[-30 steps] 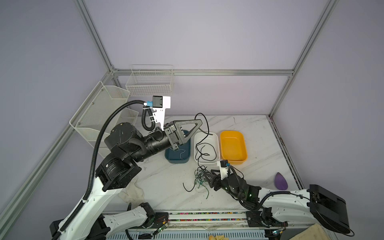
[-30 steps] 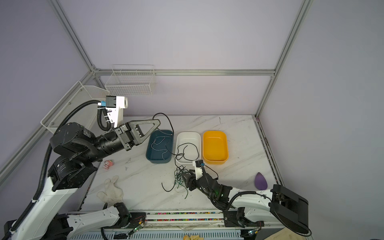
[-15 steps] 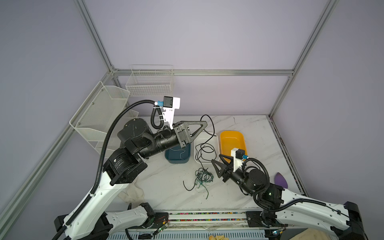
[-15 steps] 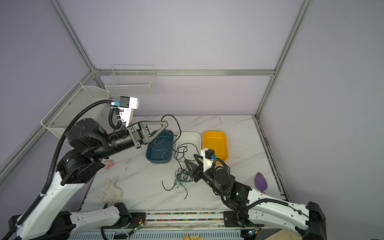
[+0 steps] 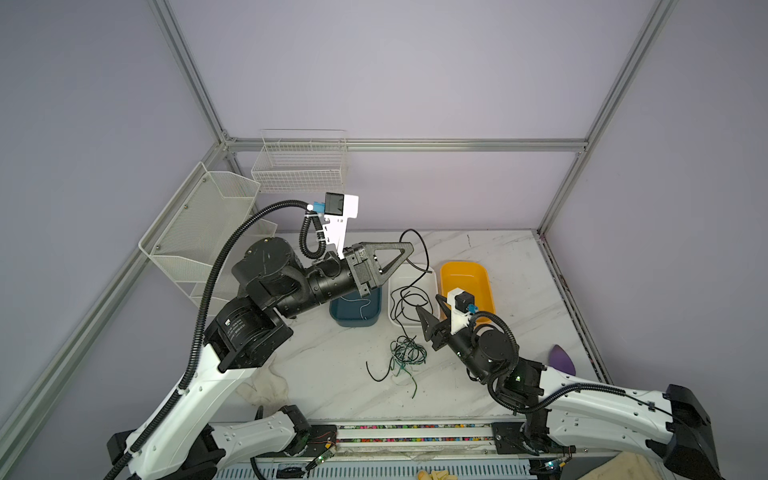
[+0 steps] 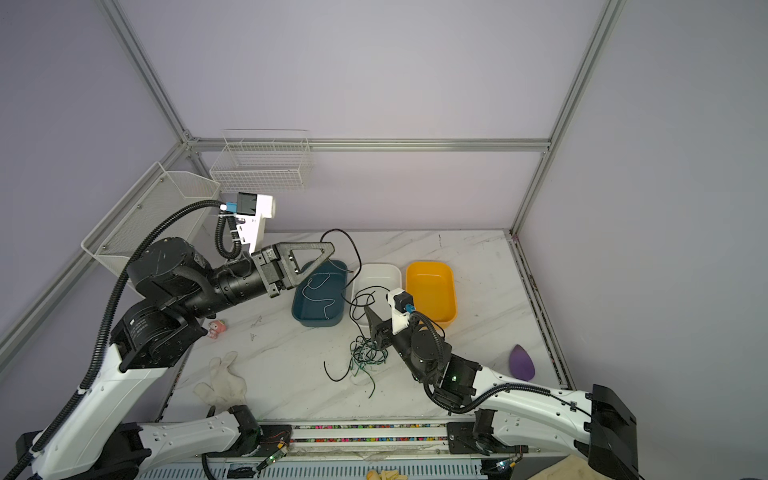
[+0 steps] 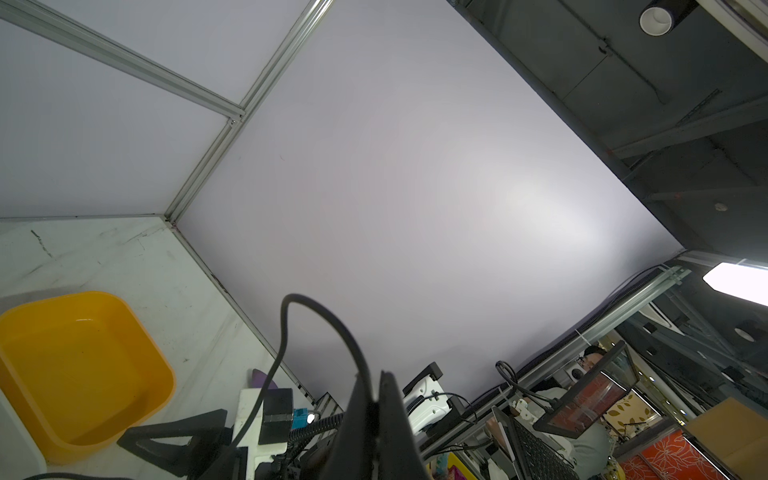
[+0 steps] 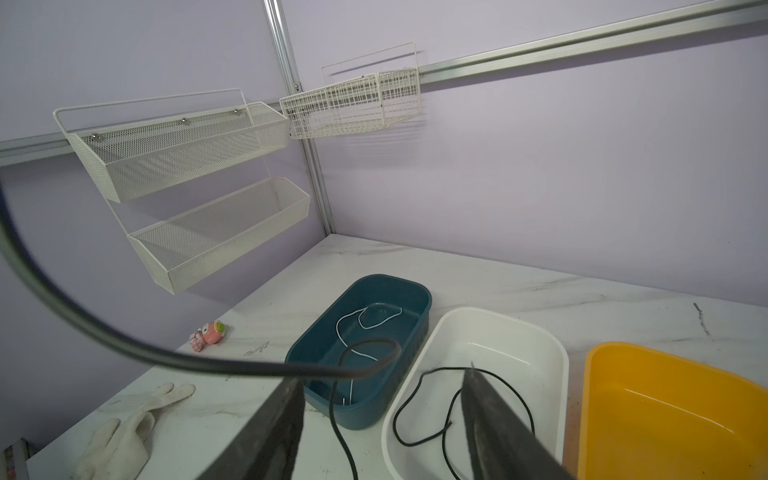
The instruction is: Untangle the cables
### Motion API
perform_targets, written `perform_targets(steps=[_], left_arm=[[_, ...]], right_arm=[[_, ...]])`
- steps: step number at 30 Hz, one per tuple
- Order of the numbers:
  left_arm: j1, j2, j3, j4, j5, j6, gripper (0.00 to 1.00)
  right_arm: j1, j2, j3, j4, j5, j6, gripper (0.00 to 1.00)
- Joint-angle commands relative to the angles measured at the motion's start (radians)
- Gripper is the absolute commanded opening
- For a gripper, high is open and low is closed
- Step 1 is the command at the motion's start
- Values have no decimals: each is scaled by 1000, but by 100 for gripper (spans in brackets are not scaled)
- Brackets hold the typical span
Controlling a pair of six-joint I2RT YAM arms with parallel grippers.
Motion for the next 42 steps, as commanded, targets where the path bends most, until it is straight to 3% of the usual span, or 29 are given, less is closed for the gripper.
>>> perform_targets(steps=[1, 10, 12, 16, 18, 28, 42], left_arm=[[-3, -26, -1, 39, 20, -13, 0], [-3, -41, -39, 62, 27, -29, 0], [-3, -48, -51, 63, 22, -30, 0], [-3, -68, -83, 63, 10, -26, 0], [-3, -80, -104, 62, -1, -20, 0], [-3, -150, -316, -23, -125, 31, 0], [-4, -129, -566, -35, -163, 38, 37]], right_arm=[[-6, 37, 38, 118, 30, -68, 64], [-15, 123, 72, 214, 76, -144, 62], [-20, 131, 74, 219, 64, -143, 53], [-22, 121, 57, 230, 56, -131, 25], [-21, 101, 44, 225, 53, -121, 18], [-23, -87, 30, 75, 86, -92, 0], [-27, -159, 160, -185, 192, -59, 0]])
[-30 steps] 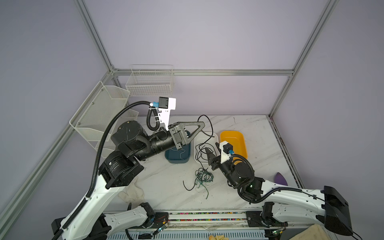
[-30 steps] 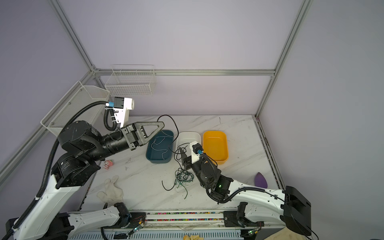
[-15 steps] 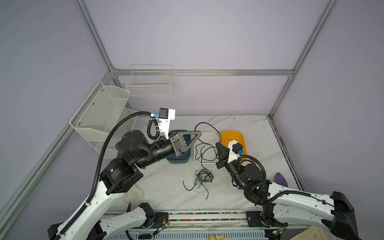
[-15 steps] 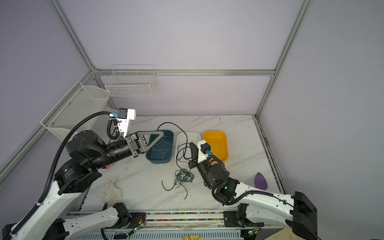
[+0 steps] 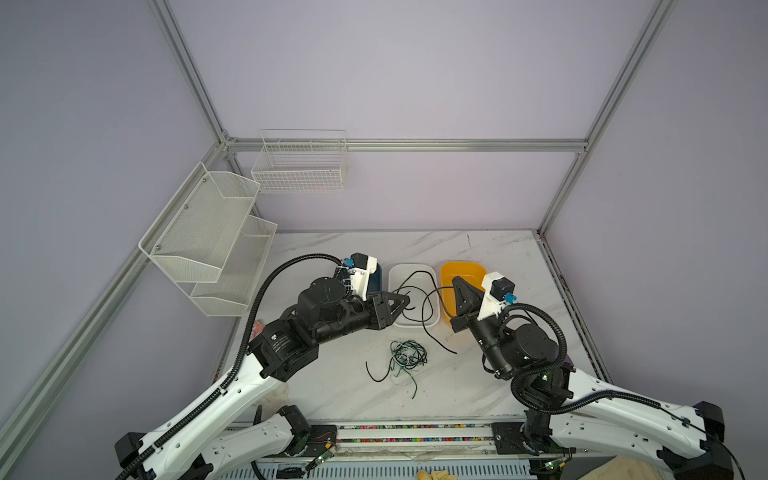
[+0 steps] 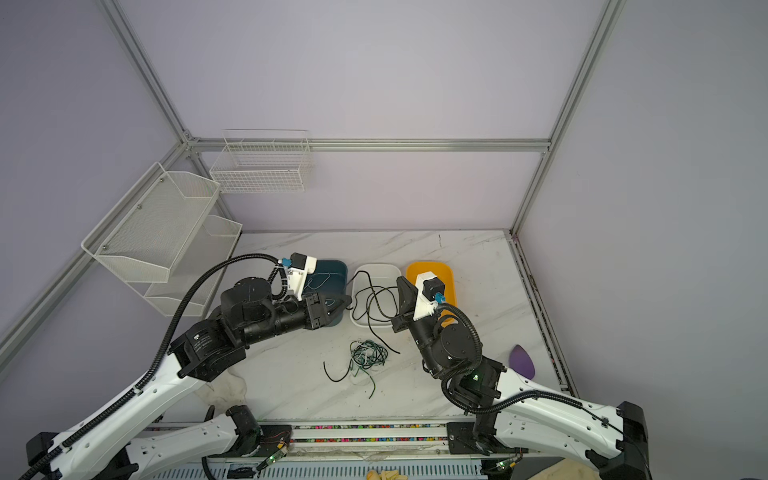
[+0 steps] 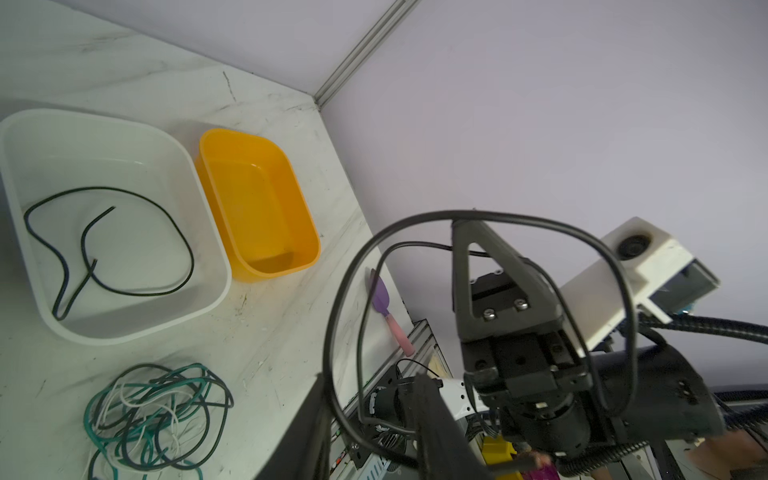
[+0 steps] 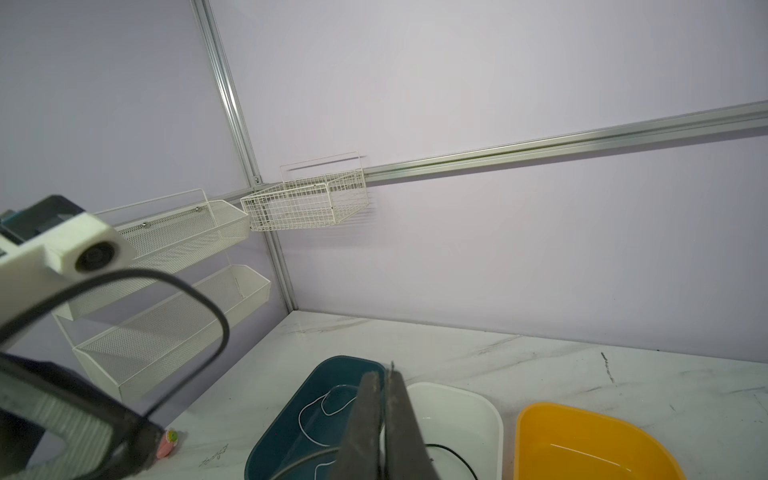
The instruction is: Untangle the cables
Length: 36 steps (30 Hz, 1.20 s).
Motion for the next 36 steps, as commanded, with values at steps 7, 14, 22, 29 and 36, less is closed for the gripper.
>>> perform_targets(steps=[7, 14, 22, 29, 36], left_arm=[[-2, -12, -97, -34, -69, 65, 57], [-1, -56, -100, -163, -196, 142, 73], [27, -128, -60, -304, -396, 288, 100], [73, -91, -29, -364, -530, 453, 100], [105, -101, -102, -240, -745, 620, 100]], right_arm=[[-40, -5, 93, -181, 117, 47, 0], [-143, 52, 138, -271, 29, 103, 0], [-252, 235, 209, -315, -71, 141, 0], [-325, 417, 279, -310, -136, 142, 0], [-353, 609, 350, -297, -144, 148, 0]])
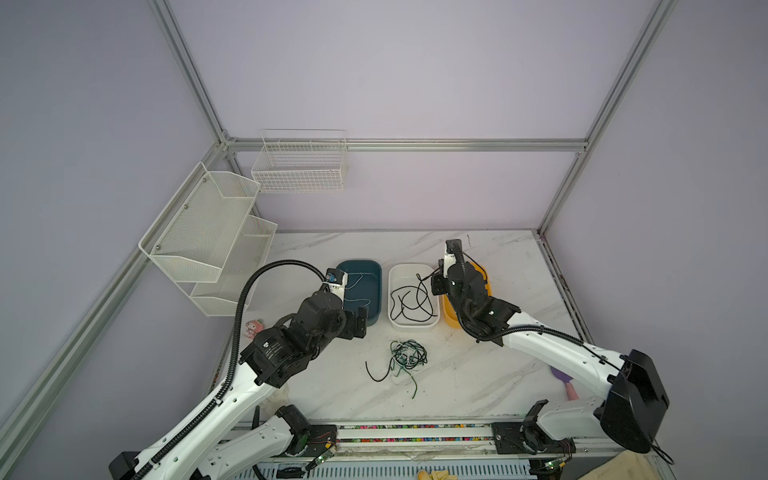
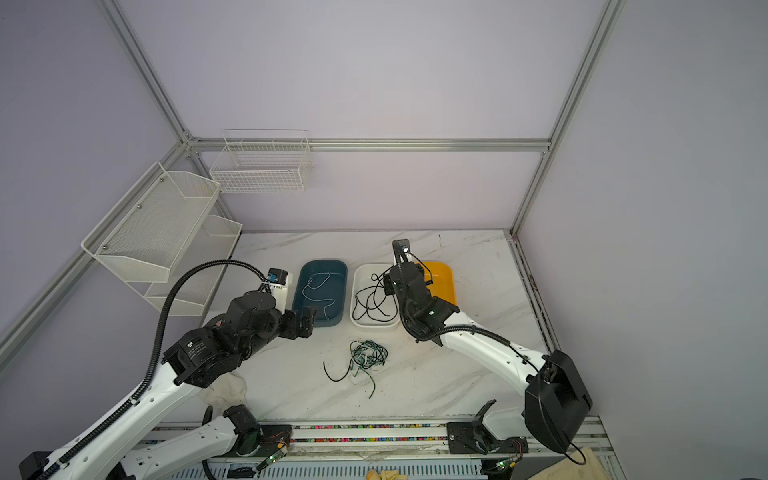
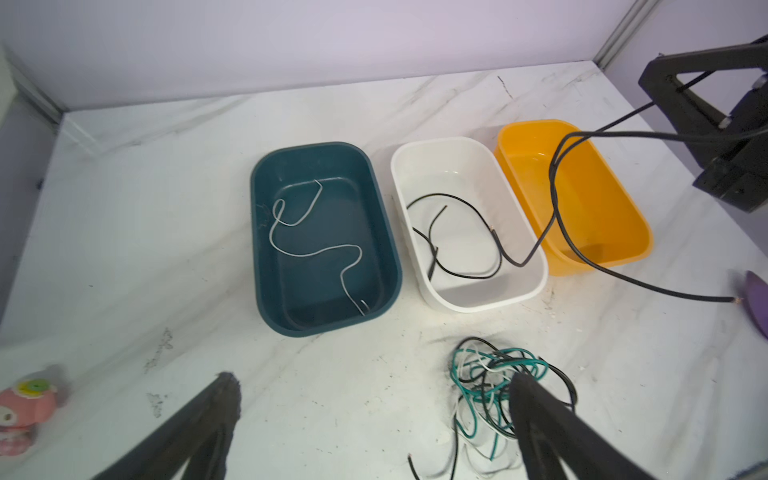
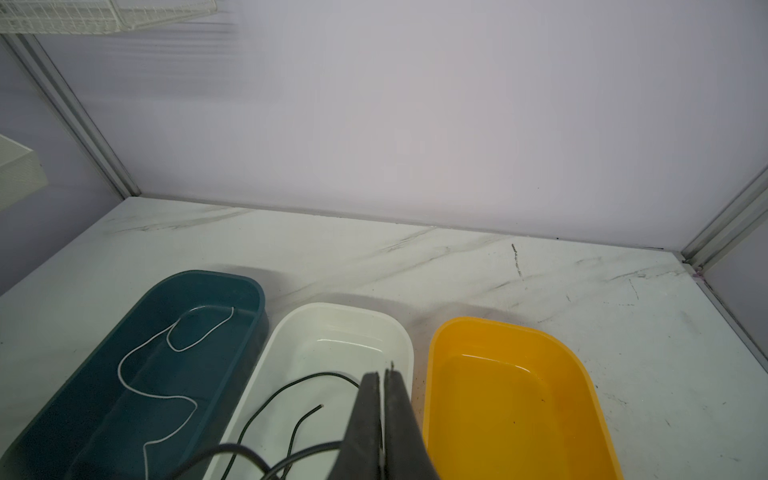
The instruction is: Untangle the cables
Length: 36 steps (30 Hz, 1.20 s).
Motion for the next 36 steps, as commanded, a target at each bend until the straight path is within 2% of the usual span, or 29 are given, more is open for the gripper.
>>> perform_targets(steps=[1, 10, 15, 27, 36], left_arm=[[11, -19, -36, 100, -186, 125, 100], [23, -139, -261, 309, -251, 111, 100], [25, -169, -301, 318, -285, 107, 100], [25, -239, -358, 368, -290, 130, 100], [25, -229, -367, 379, -259, 141, 100]], right_arm=[[-5, 75, 49, 11, -6, 16, 0], [-12, 249, 93, 38, 5, 13, 0], [-18, 340, 117, 50, -11, 9, 0], [-66, 535, 192, 46, -6, 9, 0], [-72, 594, 237, -11, 21, 13, 0]])
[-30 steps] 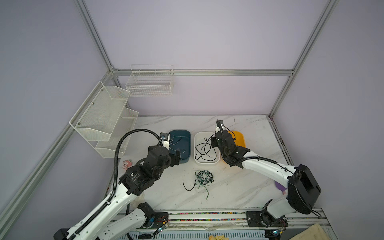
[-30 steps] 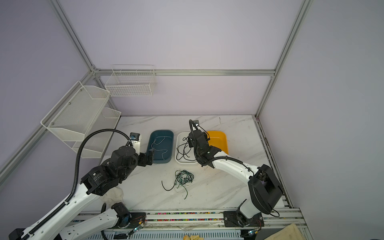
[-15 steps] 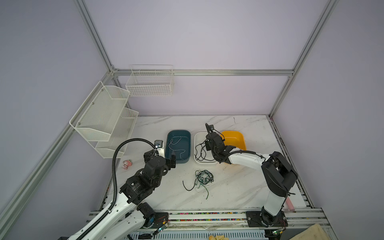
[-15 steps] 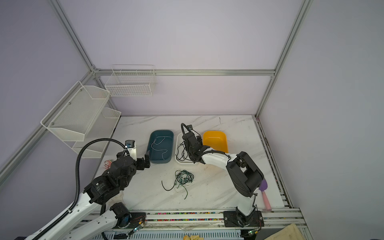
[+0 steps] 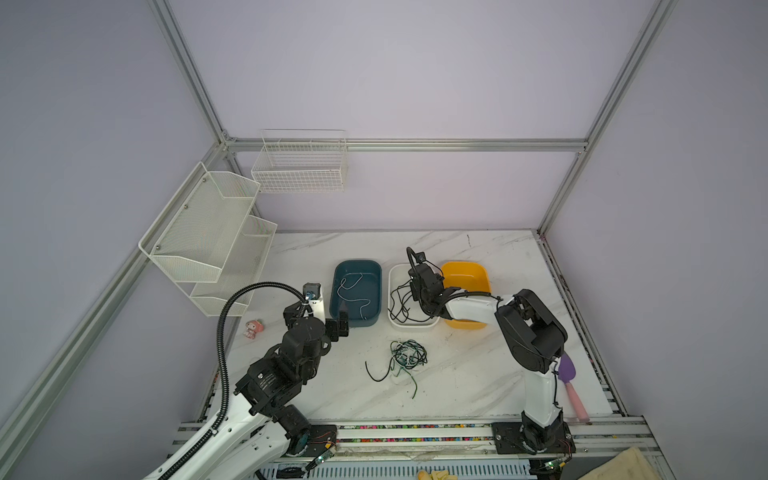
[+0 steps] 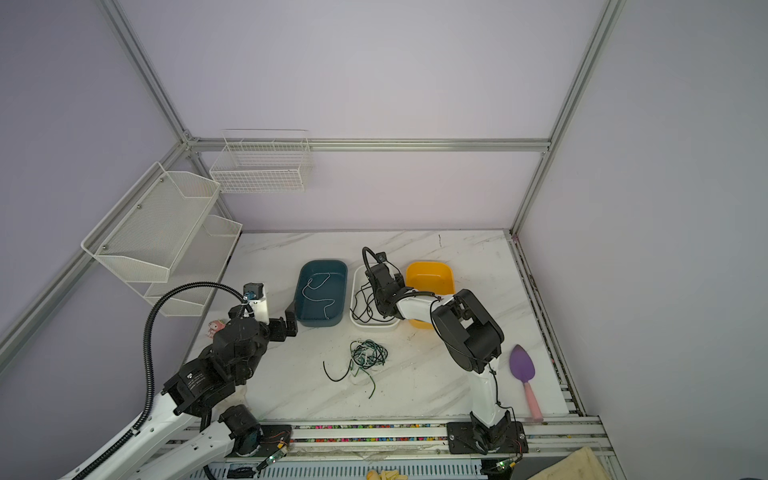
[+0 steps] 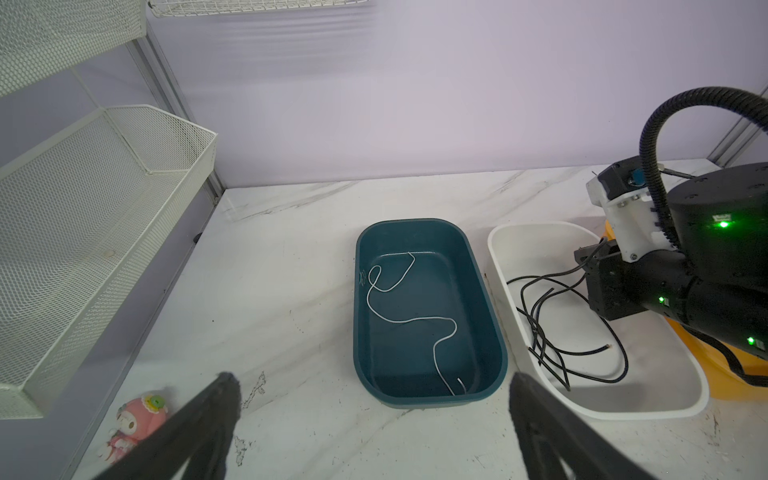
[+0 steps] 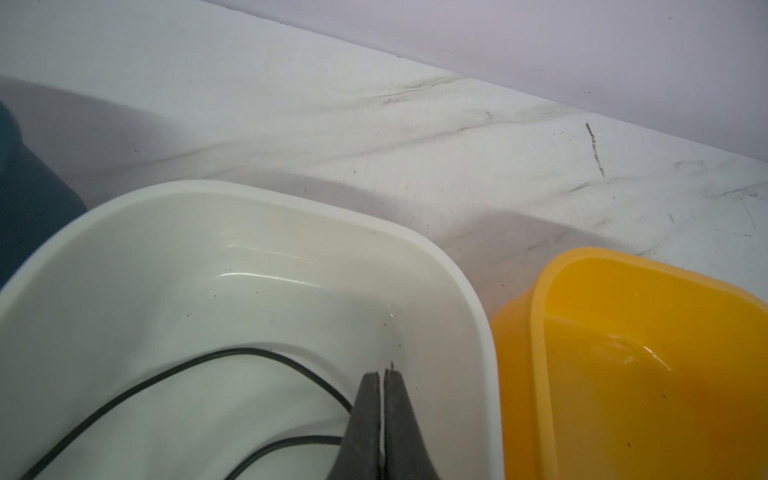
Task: Untangle the cables
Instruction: 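Lower the black wire into the white tray with the right gripper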
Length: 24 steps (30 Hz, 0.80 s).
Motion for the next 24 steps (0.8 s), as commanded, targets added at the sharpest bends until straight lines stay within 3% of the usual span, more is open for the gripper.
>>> perform_targets(steps=[1, 9, 24], left_arm=[[6, 4, -39, 47, 9, 22, 100], [6, 10, -37, 46, 17, 21, 100], [7, 24, -36, 43, 34, 22, 100]], right_arm=[[1, -8, 17, -27, 31, 13, 0], [0, -67, -33, -61, 3, 37, 2], [0, -245, -126, -102, -70, 86, 29]])
